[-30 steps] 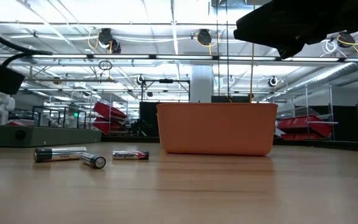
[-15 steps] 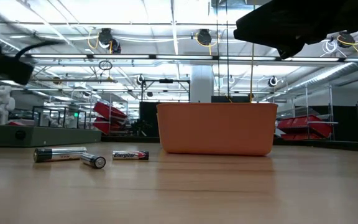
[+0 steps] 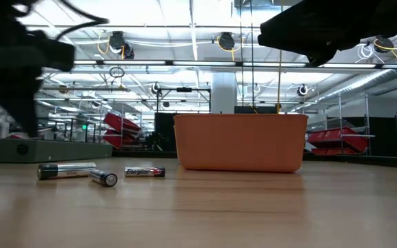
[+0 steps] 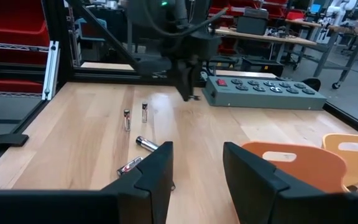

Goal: Sort batteries
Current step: Put the silver battery into the yellow bin

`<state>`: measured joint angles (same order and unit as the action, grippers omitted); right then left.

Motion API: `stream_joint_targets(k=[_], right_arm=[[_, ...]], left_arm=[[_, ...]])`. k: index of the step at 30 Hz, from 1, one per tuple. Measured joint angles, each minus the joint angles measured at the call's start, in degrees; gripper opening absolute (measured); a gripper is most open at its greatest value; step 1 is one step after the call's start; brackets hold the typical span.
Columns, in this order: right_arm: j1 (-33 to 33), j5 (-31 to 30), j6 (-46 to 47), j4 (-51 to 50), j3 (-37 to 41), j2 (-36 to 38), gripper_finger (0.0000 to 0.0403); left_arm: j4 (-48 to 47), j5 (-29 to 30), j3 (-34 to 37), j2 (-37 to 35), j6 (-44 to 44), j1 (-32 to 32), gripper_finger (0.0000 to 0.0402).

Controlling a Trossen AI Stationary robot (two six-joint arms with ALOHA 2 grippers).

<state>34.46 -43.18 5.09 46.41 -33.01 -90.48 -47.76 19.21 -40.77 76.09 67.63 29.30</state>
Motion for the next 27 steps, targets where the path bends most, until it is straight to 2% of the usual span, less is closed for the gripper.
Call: stream_joint_targets(k=[4,10,14,18,20,23,27], right_arm=[[0.00,-0.27,0.75,0.05,0.00,-0.52,0.0132],[0.58,-1.42,2.96,-1.07,0.00,-3.19,0.0132],[1.75,-1.43,6.53,-7.72,0.00,-1.64,0.0126],[-0.39,-2.57,10.04,-17.51,0.00,3.30,0.0095],[-2.37,-1.59,10.48,-21.93,0.02,5.99,0.0075],[-5.07,3.88,5.37,-22.60,0.02,9.37,0.0043],[-8.82,5.73,0.06,-28.21,0.00,14.18,0.0007]], left_arm=[[7.65,2.05,-0.02,0.00,-12.65,-7.92,0.0020],[19.72,8.66,-0.04,0.00,-32.35,-19.24,0.0020],[32.73,11.42,-0.07,-0.02,-46.25,-24.13,0.0020],[46.09,13.11,-0.07,-0.02,-60.47,-27.91,0.0020],[52.22,13.33,-0.07,-0.02,-67.20,-29.86,0.0020],[58.43,12.54,-0.09,-0.02,-75.43,-33.16,0.0020],[63.26,6.49,-0.09,-0.04,-80.30,-37.96,0.0020]])
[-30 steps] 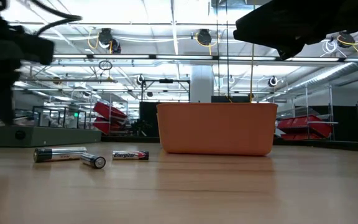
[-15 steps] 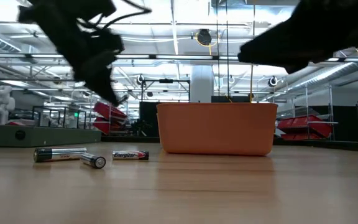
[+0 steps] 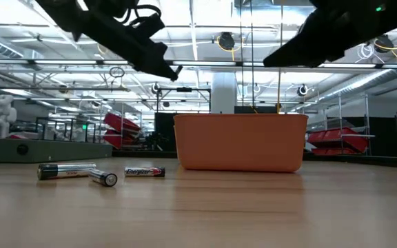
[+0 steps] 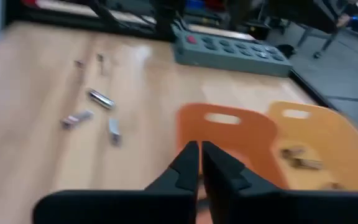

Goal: Sort batteries
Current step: Put the silver battery into the yellow bin

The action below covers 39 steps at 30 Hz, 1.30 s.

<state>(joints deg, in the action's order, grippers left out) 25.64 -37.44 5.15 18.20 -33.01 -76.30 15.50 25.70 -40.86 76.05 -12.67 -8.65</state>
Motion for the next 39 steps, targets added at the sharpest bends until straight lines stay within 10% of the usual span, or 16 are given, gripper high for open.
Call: stream_joint_targets(k=[11,29,39], right_arm=[[-15.80,16.22,-2.67,-8.07,0.00,5.76,0.0001],[-42.71,50.00,-10.82,-2.57,0.07,-1.61,0.0000],[-45.23,51.36,-13.11,-4.25,0.07,-1.61,0.0000]], left_arm=[[3.56,-22.16,-0.06,0.26,4.81,-8.06,0.0020],[-8.88,-39.92,-14.53,17.86,3.16,-15.95,0.0020],[-15.75,-45.09,-19.39,23.83,3.06,-17.57,0.0020]])
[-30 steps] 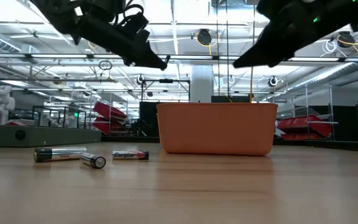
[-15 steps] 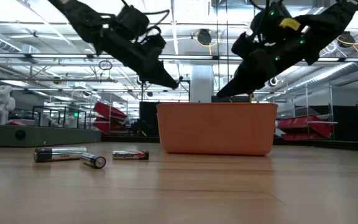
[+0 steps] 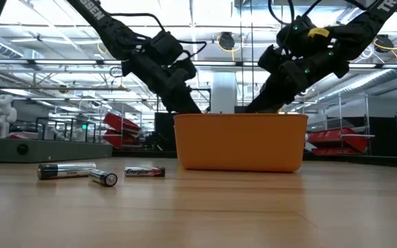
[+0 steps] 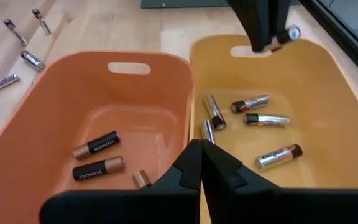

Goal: Sort batteries
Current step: Put the silver battery into the yellow bin

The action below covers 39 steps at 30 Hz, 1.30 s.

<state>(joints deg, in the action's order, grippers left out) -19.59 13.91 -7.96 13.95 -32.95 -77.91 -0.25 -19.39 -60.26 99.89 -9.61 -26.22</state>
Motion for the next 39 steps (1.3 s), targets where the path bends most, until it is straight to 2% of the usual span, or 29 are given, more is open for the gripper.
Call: stream_joint_targets(k=[3,8,12,18,22,25,27,32,39], right_arm=[[0.04,0.00,-0.25,0.48,0.00,0.00,0.0000],[1.01,-0.02,-0.28,1.04,0.00,0.00,0.0000],[2.45,-1.41,0.25,2.55,0.00,0.00,0.0000],[5.90,-8.83,3.39,2.60,-0.02,1.70,0.0000],[11.53,-13.87,4.00,2.98,-0.02,2.97,0.0000],[16.91,-19.11,4.47,3.96,-0.02,3.01,0.0000],[20.63,-22.77,5.52,4.27,-0.02,2.97,0.0000],[28.26,-29.48,8.79,4.47,-0.02,2.93,0.0000],[34.56,-36.26,11.82,4.83,-0.02,2.93,0.0000]], left_arm=[[1.27,2.15,-0.01,0.56,0.09,-0.01,0.0040],[2.58,4.12,-0.04,0.21,0.13,0.95,0.0127],[1.20,10.21,-0.04,-2.70,0.06,2.39,0.0161],[-6.10,15.35,-0.04,-11.19,1.08,10.11,0.0167],[-12.26,23.29,-0.04,-14.70,4.54,19.47,0.0167],[-16.48,30.33,-0.04,-14.92,9.51,26.84,0.0168],[-19.49,32.76,-0.04,-14.77,13.83,31.09,0.0168],[-28.32,33.18,0.01,-14.52,27.20,40.48,0.0168],[-36.71,33.20,0.01,-14.55,43.74,51.52,0.0169]])
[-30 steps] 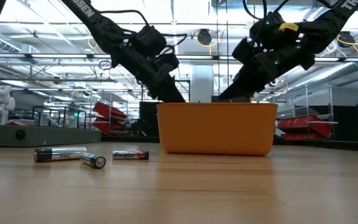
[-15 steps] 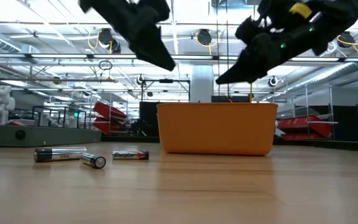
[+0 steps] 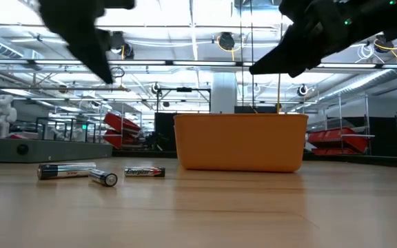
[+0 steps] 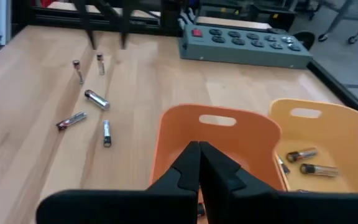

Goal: Sort batteries
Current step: Put the silver battery into the yellow bin

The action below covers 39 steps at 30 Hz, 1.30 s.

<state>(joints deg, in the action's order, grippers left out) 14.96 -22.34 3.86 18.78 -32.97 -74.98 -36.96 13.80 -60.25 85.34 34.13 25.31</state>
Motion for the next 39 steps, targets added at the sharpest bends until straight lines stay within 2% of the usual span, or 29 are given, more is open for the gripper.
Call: stream_joint_targets(k=[5,9,15,23,26,31,39], right_arm=[[3.25,-4.36,0.95,1.20,0.00,0.00,0.0000],[5.48,-4.87,2.94,1.64,0.00,0.00,0.0000],[8.72,-8.51,4.12,1.60,0.00,-0.02,0.0000],[12.29,-9.87,6.02,1.59,0.00,-0.02,0.0000],[13.59,-12.22,6.27,1.56,0.00,-0.02,0.0000],[14.98,-12.35,7.44,1.56,0.00,-0.02,0.0000],[16.33,-14.04,7.50,1.89,0.00,-0.04,0.0000]], left_arm=[[-2.69,0.34,0.00,0.00,9.44,6.51,0.0169],[-5.09,2.14,0.00,0.00,15.85,11.77,0.0169],[-6.05,3.90,0.00,1.47,18.14,17.34,0.0169],[-5.48,3.80,0.02,7.45,16.92,18.00,0.0169],[-5.52,2.69,0.02,8.94,15.63,18.00,0.0169],[-5.38,-0.14,0.02,10.24,14.83,17.78,0.0169],[-3.59,0.24,0.02,10.90,14.01,17.78,0.0169]])
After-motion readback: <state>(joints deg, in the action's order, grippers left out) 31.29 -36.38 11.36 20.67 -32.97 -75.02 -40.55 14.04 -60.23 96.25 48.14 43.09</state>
